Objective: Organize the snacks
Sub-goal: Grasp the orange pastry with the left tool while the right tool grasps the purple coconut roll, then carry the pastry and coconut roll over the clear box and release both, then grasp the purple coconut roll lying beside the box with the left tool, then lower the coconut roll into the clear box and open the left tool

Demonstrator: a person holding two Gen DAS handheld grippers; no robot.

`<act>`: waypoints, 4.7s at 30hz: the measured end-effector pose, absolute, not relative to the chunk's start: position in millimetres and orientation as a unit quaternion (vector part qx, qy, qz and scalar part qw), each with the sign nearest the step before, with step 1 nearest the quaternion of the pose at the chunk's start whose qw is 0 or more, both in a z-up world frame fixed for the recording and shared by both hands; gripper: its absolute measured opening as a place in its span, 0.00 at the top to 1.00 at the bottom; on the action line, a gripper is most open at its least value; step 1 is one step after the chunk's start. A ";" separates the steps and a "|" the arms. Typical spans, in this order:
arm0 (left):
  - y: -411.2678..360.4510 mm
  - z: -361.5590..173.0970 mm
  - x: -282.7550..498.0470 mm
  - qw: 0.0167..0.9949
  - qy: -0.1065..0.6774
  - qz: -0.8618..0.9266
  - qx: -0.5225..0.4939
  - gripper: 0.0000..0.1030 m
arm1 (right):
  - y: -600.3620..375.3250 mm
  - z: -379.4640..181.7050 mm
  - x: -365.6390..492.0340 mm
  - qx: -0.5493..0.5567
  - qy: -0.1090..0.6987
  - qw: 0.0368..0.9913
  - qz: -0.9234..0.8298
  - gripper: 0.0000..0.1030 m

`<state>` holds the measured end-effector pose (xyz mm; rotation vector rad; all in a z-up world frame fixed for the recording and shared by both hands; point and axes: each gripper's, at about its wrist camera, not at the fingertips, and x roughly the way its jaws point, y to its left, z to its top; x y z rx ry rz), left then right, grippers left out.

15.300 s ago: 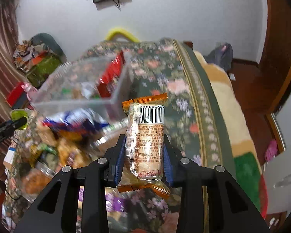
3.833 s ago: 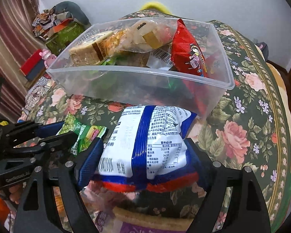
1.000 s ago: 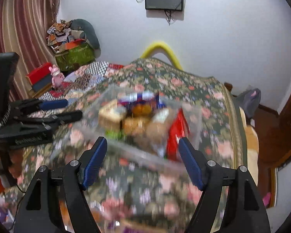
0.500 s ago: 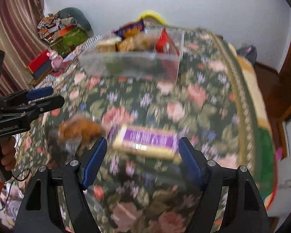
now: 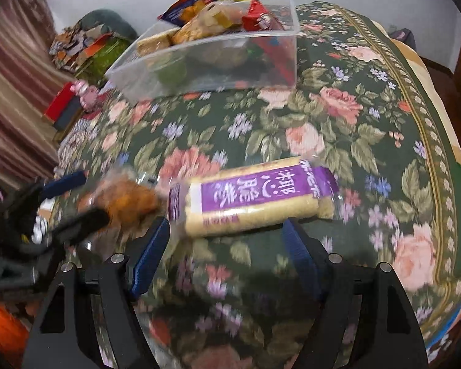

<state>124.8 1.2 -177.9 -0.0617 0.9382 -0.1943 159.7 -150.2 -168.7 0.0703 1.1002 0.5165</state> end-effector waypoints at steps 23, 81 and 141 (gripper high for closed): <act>31.0 -200.1 160.5 0.894 0.440 -0.052 -0.066 0.50 | -136.1 -174.6 171.6 -0.034 0.476 0.851 0.221 0.58; 86.7 -128.2 294.9 0.915 0.394 -0.003 -0.089 0.40 | -89.7 -77.1 285.1 -0.006 0.371 0.899 0.233 0.57; 49.9 -98.7 316.3 0.924 0.378 -0.022 -0.049 0.56 | -159.4 -129.6 219.1 0.025 0.422 0.875 0.236 0.57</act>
